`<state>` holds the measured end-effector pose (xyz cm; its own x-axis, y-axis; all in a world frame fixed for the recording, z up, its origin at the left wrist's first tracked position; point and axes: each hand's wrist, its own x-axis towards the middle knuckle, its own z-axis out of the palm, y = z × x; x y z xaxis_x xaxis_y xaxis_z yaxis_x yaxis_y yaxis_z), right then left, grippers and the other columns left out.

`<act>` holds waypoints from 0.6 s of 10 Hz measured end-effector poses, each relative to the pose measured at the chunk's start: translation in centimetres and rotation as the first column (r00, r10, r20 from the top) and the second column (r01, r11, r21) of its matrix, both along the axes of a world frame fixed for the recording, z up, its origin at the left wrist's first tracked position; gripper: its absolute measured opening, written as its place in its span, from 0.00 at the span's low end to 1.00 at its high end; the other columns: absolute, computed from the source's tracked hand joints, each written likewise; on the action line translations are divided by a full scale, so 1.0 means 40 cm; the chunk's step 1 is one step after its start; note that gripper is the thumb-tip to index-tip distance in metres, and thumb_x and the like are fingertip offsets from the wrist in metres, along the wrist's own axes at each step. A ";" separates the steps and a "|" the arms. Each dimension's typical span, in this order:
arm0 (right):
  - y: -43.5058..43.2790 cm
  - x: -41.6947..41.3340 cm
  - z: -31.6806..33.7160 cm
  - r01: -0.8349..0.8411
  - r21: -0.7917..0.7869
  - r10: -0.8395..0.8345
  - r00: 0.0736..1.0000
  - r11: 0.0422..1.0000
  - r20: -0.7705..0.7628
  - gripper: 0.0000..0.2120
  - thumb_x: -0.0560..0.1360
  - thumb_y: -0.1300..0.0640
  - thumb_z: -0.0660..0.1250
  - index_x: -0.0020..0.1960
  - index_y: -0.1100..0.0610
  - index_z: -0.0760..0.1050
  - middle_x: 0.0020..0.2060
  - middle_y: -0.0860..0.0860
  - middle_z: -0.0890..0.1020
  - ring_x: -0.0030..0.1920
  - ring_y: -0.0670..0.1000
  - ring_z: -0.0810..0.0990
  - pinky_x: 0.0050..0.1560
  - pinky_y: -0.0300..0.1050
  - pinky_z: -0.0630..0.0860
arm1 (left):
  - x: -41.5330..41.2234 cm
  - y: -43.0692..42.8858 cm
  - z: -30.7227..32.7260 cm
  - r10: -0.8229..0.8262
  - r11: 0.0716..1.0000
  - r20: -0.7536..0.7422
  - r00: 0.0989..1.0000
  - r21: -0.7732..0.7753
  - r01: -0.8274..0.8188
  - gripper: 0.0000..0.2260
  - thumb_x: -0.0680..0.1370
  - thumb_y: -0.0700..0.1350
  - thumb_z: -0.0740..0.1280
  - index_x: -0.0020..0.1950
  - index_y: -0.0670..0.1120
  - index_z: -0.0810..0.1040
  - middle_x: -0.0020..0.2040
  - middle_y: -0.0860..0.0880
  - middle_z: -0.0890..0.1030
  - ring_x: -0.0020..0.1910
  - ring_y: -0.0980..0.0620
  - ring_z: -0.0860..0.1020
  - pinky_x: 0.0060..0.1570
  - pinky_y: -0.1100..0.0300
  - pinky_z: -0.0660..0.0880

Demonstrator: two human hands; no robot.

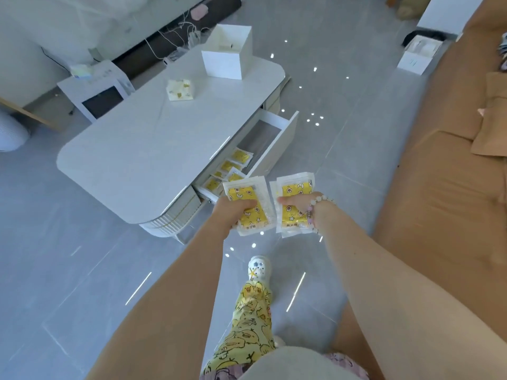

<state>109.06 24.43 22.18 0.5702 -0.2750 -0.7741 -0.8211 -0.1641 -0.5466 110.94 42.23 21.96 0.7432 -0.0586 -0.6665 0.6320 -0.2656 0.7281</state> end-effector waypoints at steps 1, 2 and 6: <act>-0.015 0.118 -0.006 0.013 0.059 -0.014 1.000 0.998 0.024 0.22 0.71 0.50 0.73 0.59 0.55 0.67 0.40 0.52 0.71 0.32 0.50 0.67 0.35 0.42 0.68 | 0.123 -0.016 -0.014 -0.032 0.999 0.005 0.999 -0.004 0.032 0.06 0.73 0.41 0.72 0.48 0.48 0.78 0.51 0.46 0.83 0.50 0.46 0.82 0.55 0.51 0.77; -0.019 0.227 0.009 0.029 0.042 -0.030 0.999 0.999 0.034 0.23 0.72 0.50 0.72 0.62 0.58 0.69 0.40 0.52 0.72 0.33 0.51 0.69 0.31 0.40 0.67 | 0.254 -0.026 -0.016 -0.079 0.997 -0.032 0.996 0.003 0.079 0.05 0.73 0.41 0.72 0.47 0.48 0.79 0.52 0.45 0.83 0.51 0.46 0.82 0.57 0.48 0.77; -0.112 0.607 0.013 0.040 -0.077 -0.047 0.994 0.996 -0.097 0.17 0.71 0.45 0.70 0.46 0.58 0.73 0.35 0.51 0.76 0.28 0.48 0.70 0.23 0.38 0.64 | 0.622 -0.096 -0.091 -0.050 0.996 -0.207 0.977 0.064 0.064 0.14 0.76 0.41 0.69 0.60 0.42 0.76 0.58 0.44 0.81 0.59 0.46 0.78 0.56 0.55 0.74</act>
